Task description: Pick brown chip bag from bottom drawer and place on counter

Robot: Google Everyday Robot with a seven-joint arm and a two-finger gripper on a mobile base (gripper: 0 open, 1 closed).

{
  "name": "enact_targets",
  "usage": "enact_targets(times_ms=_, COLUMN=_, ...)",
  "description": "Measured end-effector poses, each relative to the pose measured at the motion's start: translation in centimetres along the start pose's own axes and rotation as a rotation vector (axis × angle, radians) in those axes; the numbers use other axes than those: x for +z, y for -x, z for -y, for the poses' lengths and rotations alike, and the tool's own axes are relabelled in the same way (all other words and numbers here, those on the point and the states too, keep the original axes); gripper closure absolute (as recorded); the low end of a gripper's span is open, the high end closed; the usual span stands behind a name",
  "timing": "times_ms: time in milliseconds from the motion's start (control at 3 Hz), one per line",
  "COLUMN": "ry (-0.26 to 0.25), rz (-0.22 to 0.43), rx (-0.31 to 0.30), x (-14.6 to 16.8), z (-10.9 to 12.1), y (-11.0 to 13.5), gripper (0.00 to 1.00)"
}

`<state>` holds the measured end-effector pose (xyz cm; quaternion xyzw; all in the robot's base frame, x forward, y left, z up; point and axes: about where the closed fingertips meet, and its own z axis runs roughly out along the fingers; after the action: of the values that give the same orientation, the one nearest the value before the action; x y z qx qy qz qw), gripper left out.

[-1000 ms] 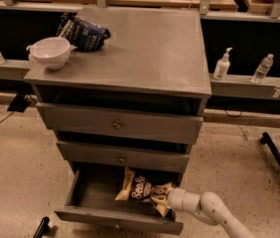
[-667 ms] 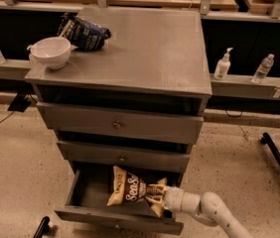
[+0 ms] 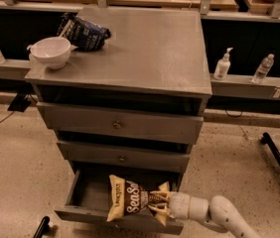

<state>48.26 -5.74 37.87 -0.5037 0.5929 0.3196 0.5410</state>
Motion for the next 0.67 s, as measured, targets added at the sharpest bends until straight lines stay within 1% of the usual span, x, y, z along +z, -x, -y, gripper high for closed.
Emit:
enact_targets(times_ms=333, ry=0.057, rz=-0.064, rx=-0.067, x=-2.1, z=-0.9, y=3.7, gripper=1.00)
enact_targets(times_ms=667, ry=0.077, rz=-0.065, rx=-0.189, x=-5.6, z=1.6, y=9.9, gripper=1.00)
